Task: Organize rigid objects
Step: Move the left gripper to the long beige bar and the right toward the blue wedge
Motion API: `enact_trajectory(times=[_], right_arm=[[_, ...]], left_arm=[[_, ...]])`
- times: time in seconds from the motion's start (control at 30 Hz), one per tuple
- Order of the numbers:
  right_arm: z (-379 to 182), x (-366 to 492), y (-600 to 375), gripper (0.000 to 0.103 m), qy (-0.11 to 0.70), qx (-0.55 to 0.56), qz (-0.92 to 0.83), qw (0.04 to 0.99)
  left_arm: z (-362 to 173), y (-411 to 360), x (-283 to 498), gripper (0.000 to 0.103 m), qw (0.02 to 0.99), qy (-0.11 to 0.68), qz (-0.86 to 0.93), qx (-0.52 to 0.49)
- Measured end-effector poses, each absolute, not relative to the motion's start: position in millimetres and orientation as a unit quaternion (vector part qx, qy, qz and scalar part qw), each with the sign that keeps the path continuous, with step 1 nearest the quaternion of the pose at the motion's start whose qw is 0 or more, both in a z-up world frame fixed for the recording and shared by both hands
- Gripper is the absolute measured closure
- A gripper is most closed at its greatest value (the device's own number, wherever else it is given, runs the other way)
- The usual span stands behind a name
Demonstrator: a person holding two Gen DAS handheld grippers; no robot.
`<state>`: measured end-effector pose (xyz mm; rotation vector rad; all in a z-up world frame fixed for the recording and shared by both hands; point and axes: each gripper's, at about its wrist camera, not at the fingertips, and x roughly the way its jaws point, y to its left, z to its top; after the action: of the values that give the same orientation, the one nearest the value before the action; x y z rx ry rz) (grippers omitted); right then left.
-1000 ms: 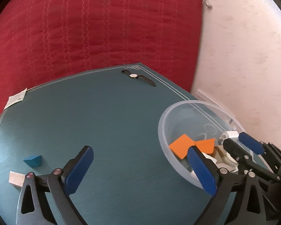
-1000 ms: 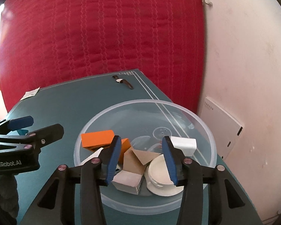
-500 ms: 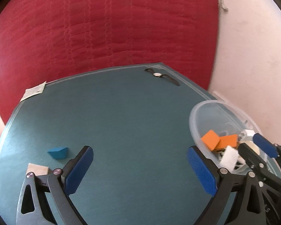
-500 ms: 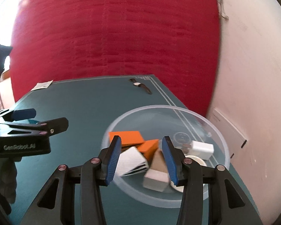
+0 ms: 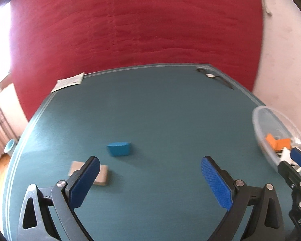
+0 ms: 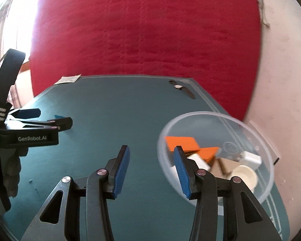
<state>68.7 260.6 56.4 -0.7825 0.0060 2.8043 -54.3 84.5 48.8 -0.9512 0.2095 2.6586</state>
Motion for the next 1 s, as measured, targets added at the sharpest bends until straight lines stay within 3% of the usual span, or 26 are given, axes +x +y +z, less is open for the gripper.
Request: enact_trajectory(times=[0.53,1.0], right_arm=[[38,33,224,0.055,0.028,-0.330,0.943,0.030],[37,6,200,0.055,0.039,-0.358,0.933,-0.011]], left_arm=[[30,13,-85,0.001,0.081,0.059,0.925,-0.367],[19,-3,-99,0.001,0.088,0.044,0.908,-0.407]])
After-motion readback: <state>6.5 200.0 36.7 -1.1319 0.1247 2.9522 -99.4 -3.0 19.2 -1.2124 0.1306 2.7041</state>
